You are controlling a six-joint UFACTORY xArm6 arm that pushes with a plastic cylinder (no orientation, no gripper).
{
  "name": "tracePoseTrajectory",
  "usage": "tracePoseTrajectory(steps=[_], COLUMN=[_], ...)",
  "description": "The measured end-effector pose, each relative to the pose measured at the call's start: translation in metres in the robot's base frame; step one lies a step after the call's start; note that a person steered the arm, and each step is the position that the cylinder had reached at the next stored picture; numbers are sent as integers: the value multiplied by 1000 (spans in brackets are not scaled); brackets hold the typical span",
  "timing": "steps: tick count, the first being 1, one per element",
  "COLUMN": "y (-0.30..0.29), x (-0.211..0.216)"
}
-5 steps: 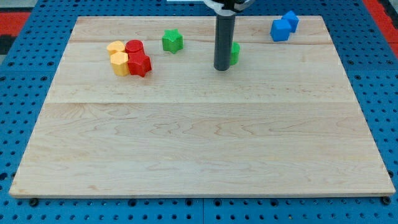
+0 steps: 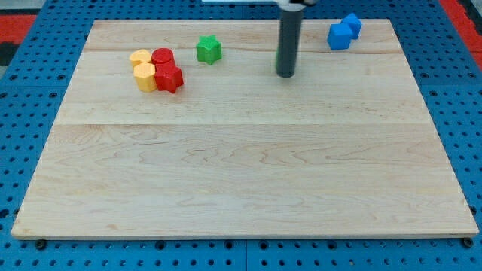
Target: Move the green circle to the right of the green star
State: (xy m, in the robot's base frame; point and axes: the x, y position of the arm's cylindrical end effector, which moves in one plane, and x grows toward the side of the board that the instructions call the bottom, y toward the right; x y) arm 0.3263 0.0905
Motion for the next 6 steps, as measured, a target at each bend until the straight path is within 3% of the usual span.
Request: tracePoseTrajectory(steps=[2, 3, 6], y=[44, 18, -24], x=[-34, -19, -40])
